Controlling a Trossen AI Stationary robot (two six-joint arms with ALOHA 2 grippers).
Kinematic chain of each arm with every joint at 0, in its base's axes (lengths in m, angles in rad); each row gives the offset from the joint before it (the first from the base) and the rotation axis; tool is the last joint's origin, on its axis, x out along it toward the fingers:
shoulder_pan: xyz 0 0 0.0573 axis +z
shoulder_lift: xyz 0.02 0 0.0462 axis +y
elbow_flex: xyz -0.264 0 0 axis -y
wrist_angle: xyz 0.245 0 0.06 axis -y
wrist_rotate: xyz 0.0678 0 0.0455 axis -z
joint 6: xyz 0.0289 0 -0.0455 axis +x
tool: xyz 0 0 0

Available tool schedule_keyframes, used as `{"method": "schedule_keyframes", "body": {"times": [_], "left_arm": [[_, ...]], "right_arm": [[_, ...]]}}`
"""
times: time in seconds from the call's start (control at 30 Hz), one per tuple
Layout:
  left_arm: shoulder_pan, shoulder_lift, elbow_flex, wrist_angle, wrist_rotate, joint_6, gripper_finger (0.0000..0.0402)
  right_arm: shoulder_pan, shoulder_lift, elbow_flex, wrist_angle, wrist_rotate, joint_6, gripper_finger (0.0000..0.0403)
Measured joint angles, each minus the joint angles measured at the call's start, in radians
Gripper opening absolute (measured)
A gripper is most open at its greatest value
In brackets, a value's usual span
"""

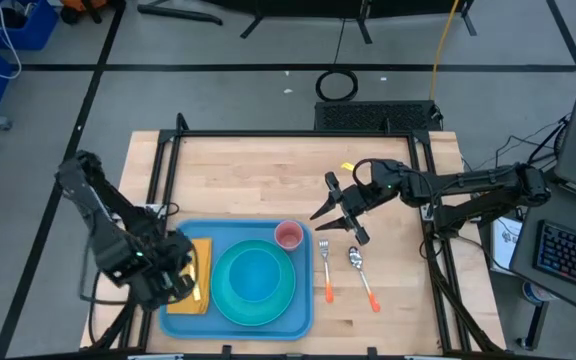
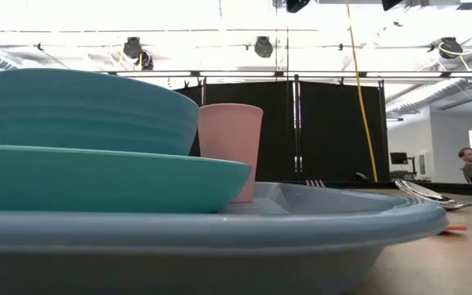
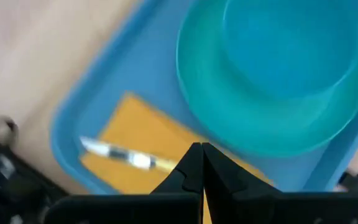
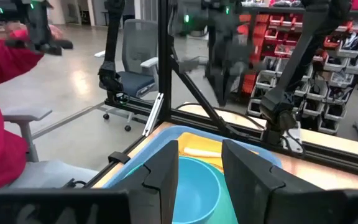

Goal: Set up tray
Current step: Put the yellow table knife on top of the yellow table napkin on the blue tray

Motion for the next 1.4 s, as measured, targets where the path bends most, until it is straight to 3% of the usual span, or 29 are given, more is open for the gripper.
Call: {"method": "schedule_keyframes", "body": {"times": [0.13, 0.23, 0.33, 0.4, 0.6, 0.77, 1.13, 1.4], "left_arm": [[0.034, 0.001, -0.119, 0.082, 0.1, -0.053, 0.0001], [0.033, 0.0, -0.193, 0.085, 0.147, -0.188, 0.0001], [0.033, -0.001, -0.262, 0.09, 0.282, -0.352, 0.0006], [0.031, -0.003, -0.294, 0.108, 0.318, -0.415, 0.0015], [0.033, -0.003, -0.351, 0.322, 0.257, -0.427, 0.0048], [0.036, -0.003, -0.387, 0.453, 0.195, -0.418, 0.01], [0.036, -0.003, -0.463, 0.51, 0.227, -0.547, 0.0245], [0.036, -0.002, -0.577, 0.712, 0.225, -0.582, 0.0258]], "right_arm": [[0.014, 0.0, 0.0, 0.006, 0.0, 0.005, 0.0114], [0.022, 0.0, 0.0, 0.018, 0.0, 0.005, 0.0114], [0.022, 0.0, 0.0, 0.016, 0.0, 0.004, 0.0114], [0.021, 0.0, 0.0, 0.017, 0.0, 0.002, 0.0114], [0.021, 0.0, 0.0, 0.016, 0.0, -0.013, 0.0114], [0.021, 0.0, 0.0, 0.016, 0.0, -0.014, 0.0114], [0.021, 0.0, 0.0, 0.016, 0.0, -0.017, 0.0114], [0.021, 0.0, 0.0, 0.016, 0.0, -0.017, 0.0114]]}}
